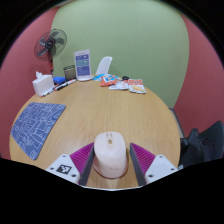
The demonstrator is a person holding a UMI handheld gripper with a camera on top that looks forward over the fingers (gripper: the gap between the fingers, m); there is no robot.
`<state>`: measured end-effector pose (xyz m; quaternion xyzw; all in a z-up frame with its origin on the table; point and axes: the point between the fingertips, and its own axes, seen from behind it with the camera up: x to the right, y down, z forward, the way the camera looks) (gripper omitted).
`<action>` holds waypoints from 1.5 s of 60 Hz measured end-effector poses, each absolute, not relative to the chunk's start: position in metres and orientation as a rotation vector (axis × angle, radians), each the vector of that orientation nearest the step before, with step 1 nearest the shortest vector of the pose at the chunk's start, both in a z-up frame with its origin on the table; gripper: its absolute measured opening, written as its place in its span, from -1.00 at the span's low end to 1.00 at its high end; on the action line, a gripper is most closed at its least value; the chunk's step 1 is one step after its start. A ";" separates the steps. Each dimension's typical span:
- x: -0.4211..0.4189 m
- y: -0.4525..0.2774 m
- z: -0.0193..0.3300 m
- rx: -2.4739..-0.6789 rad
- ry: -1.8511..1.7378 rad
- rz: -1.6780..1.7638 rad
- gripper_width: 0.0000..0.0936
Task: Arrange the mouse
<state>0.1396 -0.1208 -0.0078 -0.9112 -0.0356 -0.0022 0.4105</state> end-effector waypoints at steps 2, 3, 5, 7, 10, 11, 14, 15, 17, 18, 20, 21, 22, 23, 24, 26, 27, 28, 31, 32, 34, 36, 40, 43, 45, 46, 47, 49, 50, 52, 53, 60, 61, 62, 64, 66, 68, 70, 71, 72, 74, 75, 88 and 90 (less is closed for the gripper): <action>0.135 -0.118 -0.009 -2.295 -0.089 0.017 0.23; 0.136 -0.116 -0.009 -2.293 -0.088 0.015 0.16; 0.137 -0.115 -0.009 -2.292 -0.089 0.005 0.16; 0.136 -0.113 -0.008 -2.288 -0.092 0.001 0.12; 0.135 -0.112 -0.007 -2.279 -0.084 0.009 0.05; 0.135 -0.112 -0.007 -2.277 -0.076 0.013 0.03; 0.136 -0.112 -0.006 -2.277 -0.064 0.015 -0.04; 0.137 -0.112 -0.006 -2.281 -0.057 0.012 -0.06; 0.138 -0.113 -0.005 -2.288 -0.043 0.004 -0.10; 0.138 -0.113 -0.005 -2.291 -0.036 -0.005 -0.11; 0.142 -0.114 -0.002 -2.291 -0.027 -0.032 -0.14; 0.143 -0.113 0.001 -2.288 -0.023 -0.046 -0.15; 0.144 -0.114 0.003 -2.286 -0.020 -0.061 -0.15; 0.145 -0.114 0.006 -2.285 -0.016 -0.076 -0.15; 0.145 -0.114 0.010 -2.281 -0.010 -0.088 -0.17; 0.146 -0.114 0.021 -2.268 0.010 -0.110 -0.18; 0.147 -0.114 0.027 -2.256 0.024 -0.124 -0.18; 0.147 -0.113 0.035 -2.246 0.036 -0.140 -0.17; 0.149 -0.109 0.063 -2.210 0.072 -0.191 -0.17; 0.149 -0.107 0.075 -2.192 0.087 -0.203 -0.18; 0.144 -0.102 0.099 -2.158 0.118 -0.217 -0.18; 0.137 -0.097 0.126 -2.115 0.152 -0.220 -0.18; 0.113 -0.085 0.179 -2.028 0.192 -0.211 -0.18; 0.082 -0.077 0.211 -1.969 0.196 -0.184 -0.18; 0.056 -0.072 0.226 -1.939 0.189 -0.157 -0.18; 0.040 -0.066 0.231 -1.936 0.182 -0.143 -0.18; 0.028 -0.064 0.234 -1.939 0.175 -0.125 -0.18; -0.002 -0.060 0.231 -1.944 0.164 -0.085 -0.18; -0.017 -0.057 0.226 -1.950 0.158 -0.062 -0.18; -0.048 -0.053 0.210 -1.974 0.146 -0.022 -0.18; -0.066 -0.054 0.197 -1.988 0.139 -0.007 -0.18; -0.138 -0.047 0.097 -2.163 0.078 0.048 -0.18; -0.147 -0.053 0.081 -2.181 0.071 0.044 -0.18; -0.151 -0.053 0.069 -2.203 0.064 0.041 -0.18; -0.161 -0.054 0.049 -2.243 0.061 0.035 -0.18; -0.169 -0.055 0.035 -2.267 0.057 0.034 -0.14; -0.175 -0.055 0.025 -2.278 0.059 0.032 -0.10; -0.178 -0.054 0.017 -2.282 0.060 0.027 -0.05; -0.179 -0.054 0.014 -2.283 0.055 0.027 -0.02; -0.180 -0.054 0.009 -2.285 0.054 0.022 0.02; -0.183 -0.055 0.001 -2.298 0.047 0.015 0.08; -0.183 -0.056 -0.002 -2.307 0.046 0.012 0.11; -0.193 -0.080 0.030 -2.296 0.018 0.015 0.77; -0.194 -0.088 0.042 -2.294 0.006 0.001 0.78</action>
